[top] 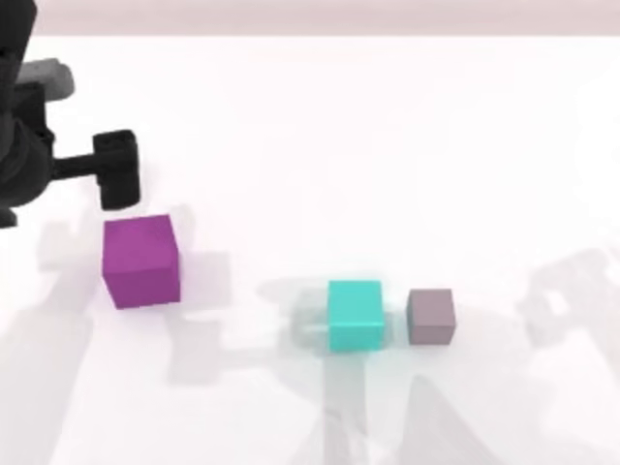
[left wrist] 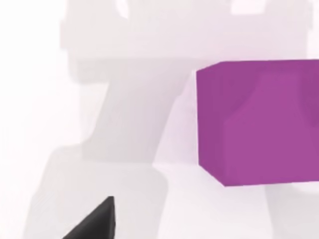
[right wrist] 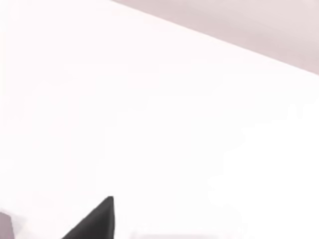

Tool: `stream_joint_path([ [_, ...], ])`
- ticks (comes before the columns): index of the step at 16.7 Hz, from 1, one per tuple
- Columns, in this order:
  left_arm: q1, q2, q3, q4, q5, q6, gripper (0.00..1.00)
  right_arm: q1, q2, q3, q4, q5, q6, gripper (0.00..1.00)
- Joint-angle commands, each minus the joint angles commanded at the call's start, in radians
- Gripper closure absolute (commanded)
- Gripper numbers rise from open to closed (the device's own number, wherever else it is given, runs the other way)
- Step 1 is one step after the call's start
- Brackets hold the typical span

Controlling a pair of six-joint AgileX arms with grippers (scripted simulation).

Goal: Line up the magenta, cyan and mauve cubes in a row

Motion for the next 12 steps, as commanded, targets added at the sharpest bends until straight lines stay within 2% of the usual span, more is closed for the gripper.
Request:
stream_joint_path([
  [6, -0.053, 0.386, 0.312, -0.222, 0.002, -0.082, 0.00, -0.127, -0.428, -0.398, 0.258, 0.037, 0.177, 0.00],
  [12, -0.069, 0.496, 0.412, -0.285, 0.003, -0.107, 0.00, -0.161, -0.560, -0.514, 0.342, 0.054, 0.233, 0.00],
])
